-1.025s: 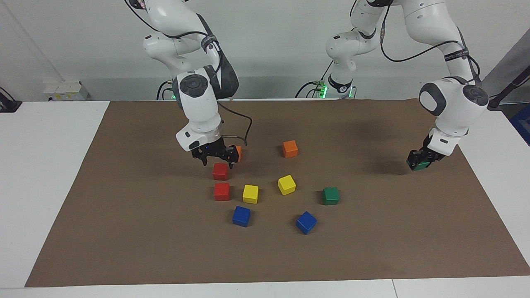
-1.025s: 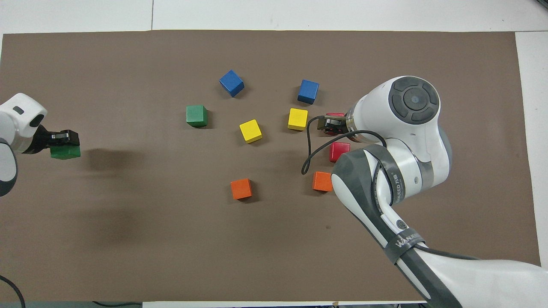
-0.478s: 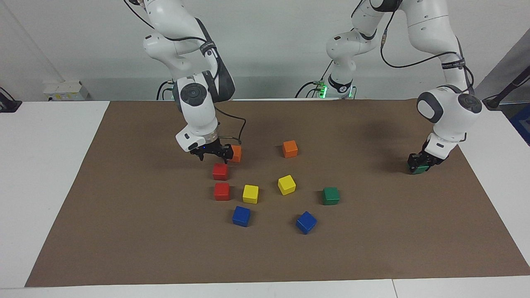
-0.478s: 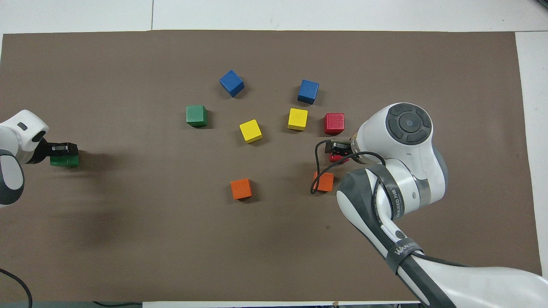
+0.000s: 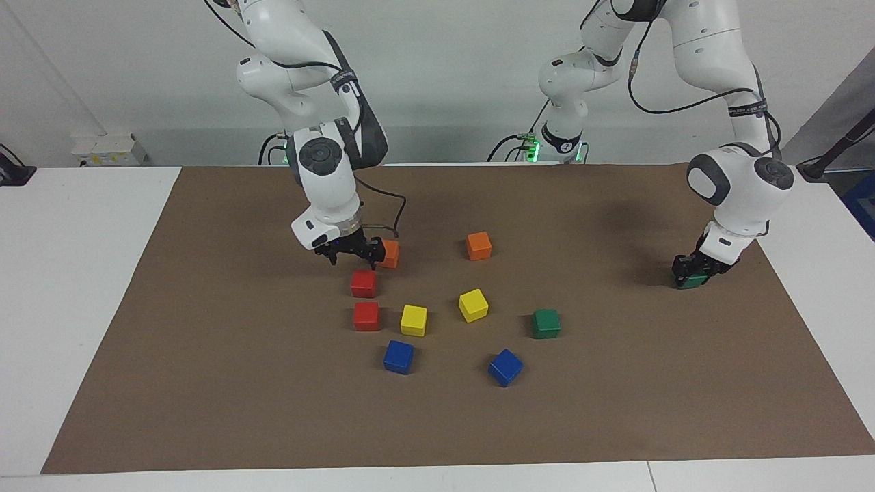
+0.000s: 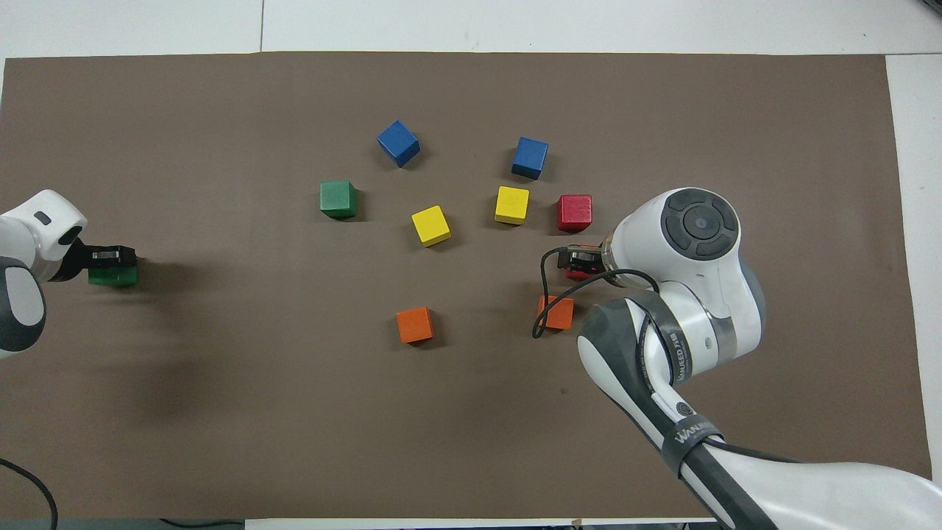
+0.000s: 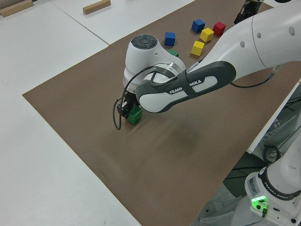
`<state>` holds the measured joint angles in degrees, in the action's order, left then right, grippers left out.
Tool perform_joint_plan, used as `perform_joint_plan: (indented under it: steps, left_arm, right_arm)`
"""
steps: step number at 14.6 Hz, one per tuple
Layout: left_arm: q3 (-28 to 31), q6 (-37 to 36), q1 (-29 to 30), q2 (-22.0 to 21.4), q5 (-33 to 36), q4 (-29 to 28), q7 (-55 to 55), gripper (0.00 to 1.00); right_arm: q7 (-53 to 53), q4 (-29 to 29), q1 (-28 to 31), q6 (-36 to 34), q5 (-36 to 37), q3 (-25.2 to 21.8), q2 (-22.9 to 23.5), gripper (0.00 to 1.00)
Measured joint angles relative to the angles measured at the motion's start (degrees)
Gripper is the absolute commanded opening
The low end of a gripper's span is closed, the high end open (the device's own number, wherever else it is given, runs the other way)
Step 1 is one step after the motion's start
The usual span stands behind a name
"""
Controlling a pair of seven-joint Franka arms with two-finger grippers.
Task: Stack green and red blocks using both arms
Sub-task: 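Lower the green cube and open the left gripper while the right gripper grasps red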
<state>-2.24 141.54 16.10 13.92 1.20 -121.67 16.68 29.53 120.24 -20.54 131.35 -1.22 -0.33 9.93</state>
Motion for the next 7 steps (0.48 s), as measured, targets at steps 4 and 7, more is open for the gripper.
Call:
perform_joint_plan:
  steps: [4,7]
  left_arm:
    - [0.0,0.3,0.0,0.1,0.0,0.0,2.1,1.00]
    - [-0.1,0.4,0.0,0.1,0.0,0.1,2.4,1.00]
  right_arm:
    - [0.0,0.5,-0.1,3.4,0.0,0.0,2.2,1.00]
    - [0.0,0.5,-0.1,3.9,0.0,0.0,3.2,1.00]
